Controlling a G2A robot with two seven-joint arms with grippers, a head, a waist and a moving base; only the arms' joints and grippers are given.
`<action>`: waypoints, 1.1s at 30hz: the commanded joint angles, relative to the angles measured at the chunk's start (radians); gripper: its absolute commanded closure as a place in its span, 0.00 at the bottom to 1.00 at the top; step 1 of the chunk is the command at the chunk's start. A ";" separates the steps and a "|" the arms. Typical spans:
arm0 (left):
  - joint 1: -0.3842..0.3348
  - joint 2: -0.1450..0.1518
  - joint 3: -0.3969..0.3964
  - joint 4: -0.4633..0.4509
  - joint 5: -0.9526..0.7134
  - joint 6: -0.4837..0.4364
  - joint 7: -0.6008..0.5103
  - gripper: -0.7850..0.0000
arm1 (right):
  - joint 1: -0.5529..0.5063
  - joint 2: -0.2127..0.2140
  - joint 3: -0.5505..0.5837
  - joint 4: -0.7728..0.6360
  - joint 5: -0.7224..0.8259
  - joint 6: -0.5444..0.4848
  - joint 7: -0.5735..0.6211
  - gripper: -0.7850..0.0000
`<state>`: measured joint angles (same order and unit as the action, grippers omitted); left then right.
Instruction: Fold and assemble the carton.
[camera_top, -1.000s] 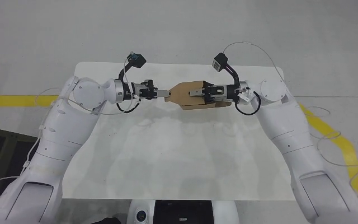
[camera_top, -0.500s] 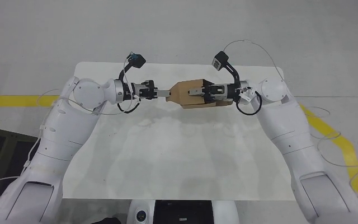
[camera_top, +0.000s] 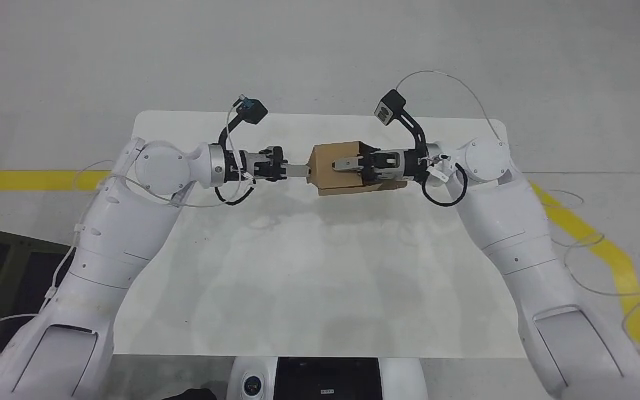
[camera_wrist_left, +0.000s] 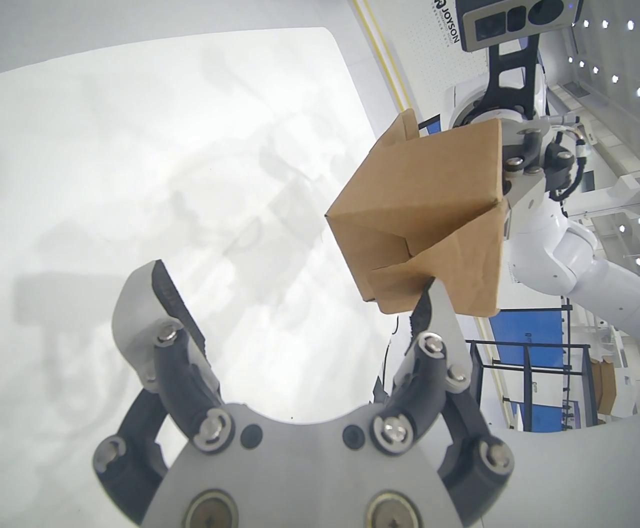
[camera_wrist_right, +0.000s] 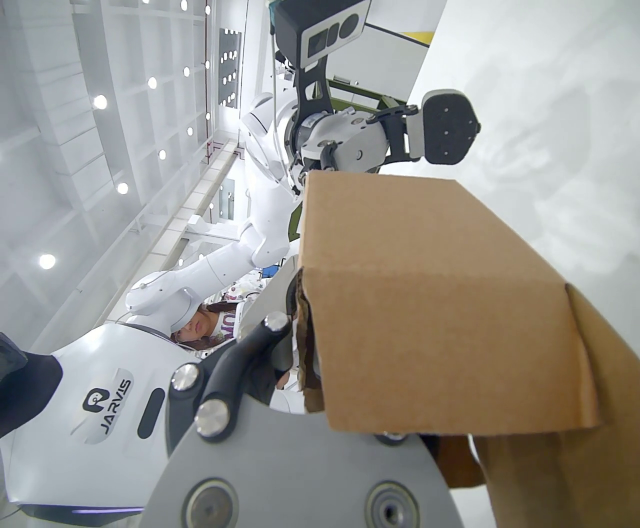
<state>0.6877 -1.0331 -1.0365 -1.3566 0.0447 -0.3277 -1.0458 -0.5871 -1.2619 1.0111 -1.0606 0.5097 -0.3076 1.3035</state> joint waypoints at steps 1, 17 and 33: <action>0.000 -0.001 0.002 0.001 0.000 -0.002 0.000 0.00 | -0.001 -0.002 -0.001 0.004 0.015 -0.005 0.004 1.00; 0.004 -0.010 0.014 0.009 -0.067 -0.054 0.032 0.00 | -0.004 -0.018 -0.025 0.008 0.098 -0.030 0.034 1.00; -0.008 -0.021 0.036 0.034 -0.100 -0.085 0.032 0.00 | 0.004 -0.029 -0.031 0.048 0.127 -0.043 0.050 1.00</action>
<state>0.6809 -1.0547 -0.9970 -1.3263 -0.0573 -0.4137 -1.0151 -0.5826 -1.2912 0.9781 -1.0170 0.6389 -0.3505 1.3549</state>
